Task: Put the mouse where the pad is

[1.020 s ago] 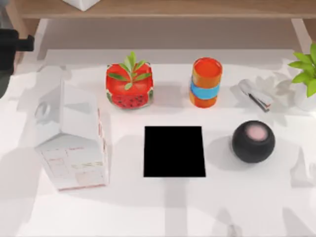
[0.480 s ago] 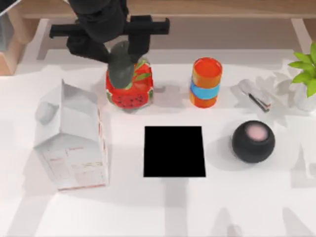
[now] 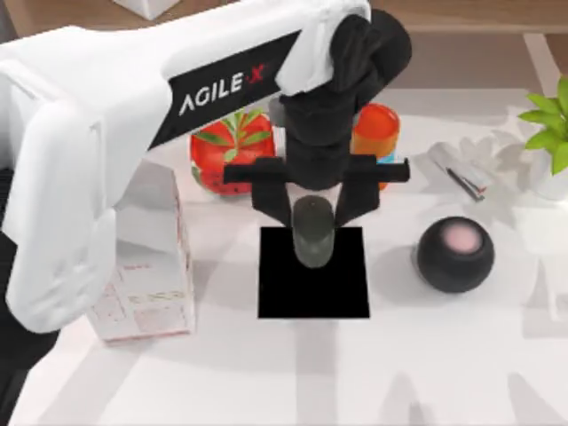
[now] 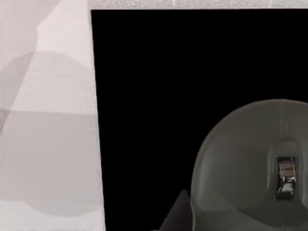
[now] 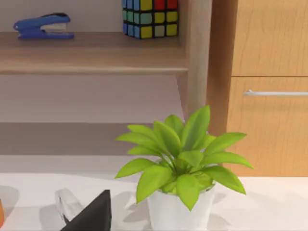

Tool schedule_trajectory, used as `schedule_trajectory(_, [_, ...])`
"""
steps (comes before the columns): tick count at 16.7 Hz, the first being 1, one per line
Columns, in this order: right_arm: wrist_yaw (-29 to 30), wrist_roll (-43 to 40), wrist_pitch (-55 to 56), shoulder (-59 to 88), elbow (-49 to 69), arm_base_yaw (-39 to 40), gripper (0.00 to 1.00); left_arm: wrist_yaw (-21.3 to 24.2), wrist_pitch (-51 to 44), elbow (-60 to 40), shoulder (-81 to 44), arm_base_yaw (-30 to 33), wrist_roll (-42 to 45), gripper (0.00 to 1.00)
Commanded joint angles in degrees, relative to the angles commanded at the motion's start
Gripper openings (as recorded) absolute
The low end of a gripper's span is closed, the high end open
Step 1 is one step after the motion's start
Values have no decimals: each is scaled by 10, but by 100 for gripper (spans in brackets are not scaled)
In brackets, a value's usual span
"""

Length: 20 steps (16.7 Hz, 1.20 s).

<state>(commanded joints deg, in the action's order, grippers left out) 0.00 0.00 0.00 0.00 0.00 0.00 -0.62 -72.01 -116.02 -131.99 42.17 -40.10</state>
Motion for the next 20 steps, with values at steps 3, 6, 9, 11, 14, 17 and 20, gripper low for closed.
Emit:
schedule_trajectory(3, [0, 0, 0, 0, 0, 0, 100, 0, 0, 0, -2, 1, -2, 0])
schedule_trajectory(6, [0, 0, 0, 0, 0, 0, 100, 1, 0, 2, -2, -1, -1, 0])
schedule_trajectory(9, [0, 0, 0, 0, 0, 0, 100, 1, 6, 8, -5, -1, -1, 0])
schedule_trajectory(11, [0, 0, 0, 0, 0, 0, 100, 0, 15, 16, -5, -1, 0, 0])
schedule_trajectory(14, [0, 0, 0, 0, 0, 0, 100, 0, 31, 29, -5, -1, 0, 0])
schedule_trajectory(17, [0, 0, 0, 0, 0, 0, 100, 0, 50, 43, -3, -1, 0, 0])
schedule_trajectory(20, [0, 0, 0, 0, 0, 0, 100, 0, 68, 54, -1, 0, -1, 0])
